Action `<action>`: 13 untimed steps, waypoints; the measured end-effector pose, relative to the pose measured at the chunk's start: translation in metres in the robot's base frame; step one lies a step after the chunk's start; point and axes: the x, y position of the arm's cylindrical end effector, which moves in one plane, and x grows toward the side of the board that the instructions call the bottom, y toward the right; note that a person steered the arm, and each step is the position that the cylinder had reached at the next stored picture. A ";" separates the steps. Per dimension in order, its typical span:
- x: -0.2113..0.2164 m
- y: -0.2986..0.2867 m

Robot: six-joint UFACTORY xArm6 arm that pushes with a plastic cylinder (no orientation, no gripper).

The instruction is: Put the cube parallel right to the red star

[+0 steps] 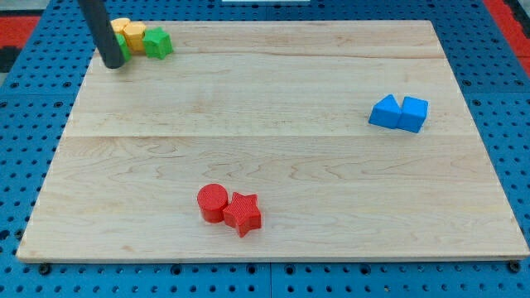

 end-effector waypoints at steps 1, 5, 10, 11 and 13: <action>0.022 0.101; 0.079 0.444; 0.172 0.426; 0.173 0.394; 0.187 0.356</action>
